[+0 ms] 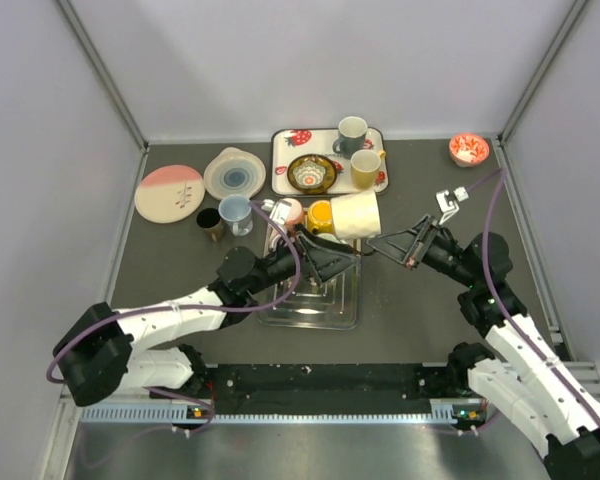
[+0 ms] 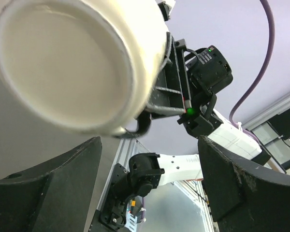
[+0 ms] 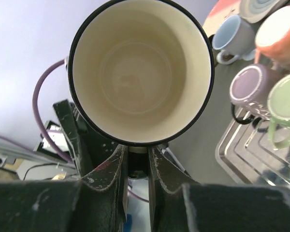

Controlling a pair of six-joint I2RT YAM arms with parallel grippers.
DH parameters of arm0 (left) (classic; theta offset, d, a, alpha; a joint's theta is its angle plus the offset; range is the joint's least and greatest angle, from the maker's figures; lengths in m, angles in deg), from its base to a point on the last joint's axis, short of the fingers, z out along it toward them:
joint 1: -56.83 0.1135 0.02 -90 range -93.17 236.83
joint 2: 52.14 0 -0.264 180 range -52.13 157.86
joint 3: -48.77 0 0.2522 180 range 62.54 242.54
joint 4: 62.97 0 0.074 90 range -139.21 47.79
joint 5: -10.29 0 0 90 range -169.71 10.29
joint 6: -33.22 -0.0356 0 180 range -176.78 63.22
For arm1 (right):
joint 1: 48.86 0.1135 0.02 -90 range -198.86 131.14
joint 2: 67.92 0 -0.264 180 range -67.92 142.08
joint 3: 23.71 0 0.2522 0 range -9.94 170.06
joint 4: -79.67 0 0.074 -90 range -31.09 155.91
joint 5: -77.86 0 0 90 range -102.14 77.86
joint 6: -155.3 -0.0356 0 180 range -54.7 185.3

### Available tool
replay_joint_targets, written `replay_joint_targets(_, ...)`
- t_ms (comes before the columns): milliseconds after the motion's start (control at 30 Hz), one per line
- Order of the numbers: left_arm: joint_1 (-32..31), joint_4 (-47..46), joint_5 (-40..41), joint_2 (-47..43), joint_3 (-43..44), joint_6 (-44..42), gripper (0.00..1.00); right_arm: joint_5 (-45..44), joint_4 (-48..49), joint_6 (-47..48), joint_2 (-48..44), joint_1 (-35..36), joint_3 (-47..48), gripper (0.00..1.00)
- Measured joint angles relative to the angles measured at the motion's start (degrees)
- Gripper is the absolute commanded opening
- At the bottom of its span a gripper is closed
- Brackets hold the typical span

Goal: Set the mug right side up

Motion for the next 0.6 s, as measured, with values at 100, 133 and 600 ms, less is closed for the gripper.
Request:
replay_joint_targets(100, 0.0, -1.6, -0.5, 1.8, 1.4, 0.4, 0.86, -0.3, 1.3, -0.2, -0.4, 2.6, 0.0, 0.0)
replay_joint_targets(133, 0.0, -1.9, -0.7, 2.4, 1.9, 0.5, 0.86, -0.6, 1.7, -0.2, -0.7, 3.2, 0.0, 0.0)
replay_joint_targets(600, 1.1, -7.0, 2.0, 5.7, 3.0, 5.2, 0.5, -3.2, 4.9, 0.7, -1.5, 6.3, -0.1, 0.0)
